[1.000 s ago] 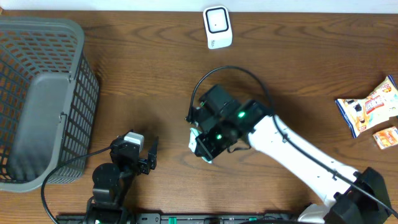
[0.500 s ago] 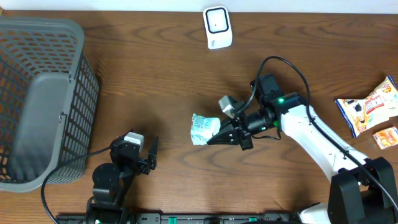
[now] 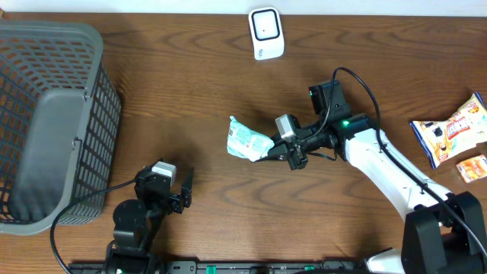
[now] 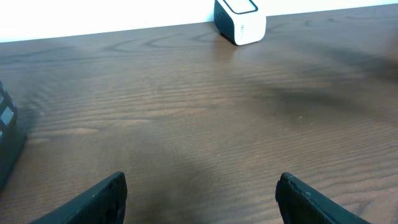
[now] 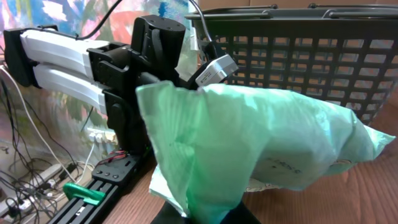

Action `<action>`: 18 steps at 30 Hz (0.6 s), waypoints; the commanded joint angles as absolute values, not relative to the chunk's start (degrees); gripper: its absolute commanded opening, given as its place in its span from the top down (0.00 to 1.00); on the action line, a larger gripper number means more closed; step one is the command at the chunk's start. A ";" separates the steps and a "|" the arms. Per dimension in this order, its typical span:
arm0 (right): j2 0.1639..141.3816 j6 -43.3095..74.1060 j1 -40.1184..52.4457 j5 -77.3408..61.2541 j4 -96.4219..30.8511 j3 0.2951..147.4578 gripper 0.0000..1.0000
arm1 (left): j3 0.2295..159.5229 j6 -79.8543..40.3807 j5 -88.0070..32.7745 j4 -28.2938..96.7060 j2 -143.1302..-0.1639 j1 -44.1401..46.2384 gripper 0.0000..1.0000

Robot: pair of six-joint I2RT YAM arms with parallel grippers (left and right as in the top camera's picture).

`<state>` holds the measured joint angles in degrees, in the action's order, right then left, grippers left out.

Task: Scan the item barcode
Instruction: 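Lift the green pack with the right gripper and rotate it, then carry the green pack up to the white scanner with the right gripper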

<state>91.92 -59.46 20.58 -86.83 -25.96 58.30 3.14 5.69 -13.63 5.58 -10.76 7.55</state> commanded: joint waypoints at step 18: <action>84.29 -38.48 25.98 -89.49 -24.56 58.43 0.99 | 2.09 4.82 -14.55 7.03 -10.50 7.29 0.23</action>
<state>86.83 -37.85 25.65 -87.11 -26.17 58.30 3.14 5.69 -13.63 5.58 -10.76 7.55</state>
